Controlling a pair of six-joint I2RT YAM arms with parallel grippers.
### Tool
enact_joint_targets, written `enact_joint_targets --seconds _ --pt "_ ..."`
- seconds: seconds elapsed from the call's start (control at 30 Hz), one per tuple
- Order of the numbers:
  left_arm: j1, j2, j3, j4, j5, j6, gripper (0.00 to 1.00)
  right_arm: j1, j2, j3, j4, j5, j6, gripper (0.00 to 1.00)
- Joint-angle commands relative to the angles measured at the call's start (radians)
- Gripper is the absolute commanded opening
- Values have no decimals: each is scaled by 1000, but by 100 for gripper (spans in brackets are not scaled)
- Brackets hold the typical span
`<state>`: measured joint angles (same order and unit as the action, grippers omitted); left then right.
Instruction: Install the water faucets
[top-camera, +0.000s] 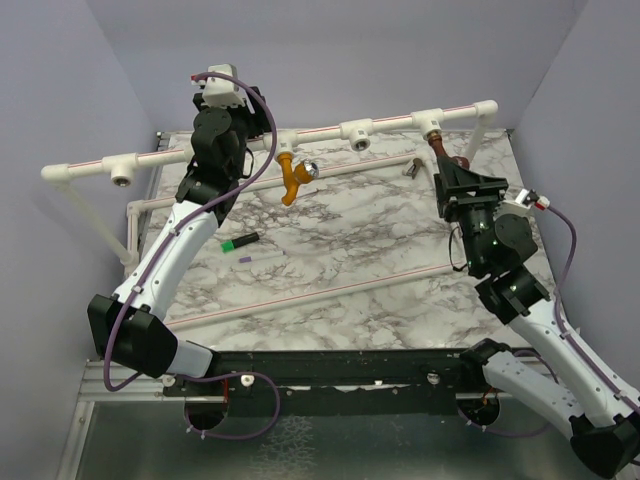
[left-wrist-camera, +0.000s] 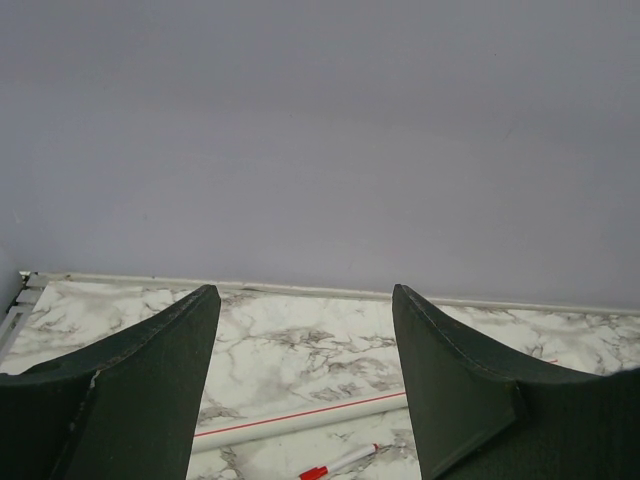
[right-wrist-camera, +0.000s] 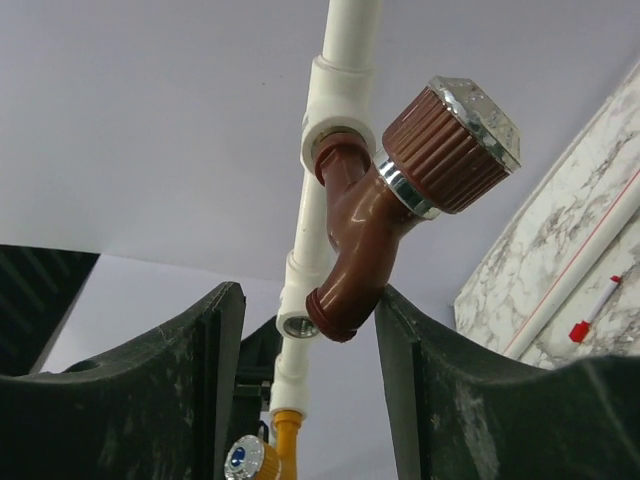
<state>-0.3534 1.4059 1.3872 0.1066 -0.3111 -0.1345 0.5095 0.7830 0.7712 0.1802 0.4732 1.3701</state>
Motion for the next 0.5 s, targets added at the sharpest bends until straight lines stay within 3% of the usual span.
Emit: enact_joint_targets --seconds 0.0,0.37,0.47 --pt "-9 33 -74 -277 28 23 71 4 -12 14 -62 -37 -94 59" --pt "-9 36 -74 -277 32 20 71 4 -62 24 -144 -134 -270 63" --pt "-9 35 -74 -277 33 21 71 4 -78 32 -156 -167 -383 64"
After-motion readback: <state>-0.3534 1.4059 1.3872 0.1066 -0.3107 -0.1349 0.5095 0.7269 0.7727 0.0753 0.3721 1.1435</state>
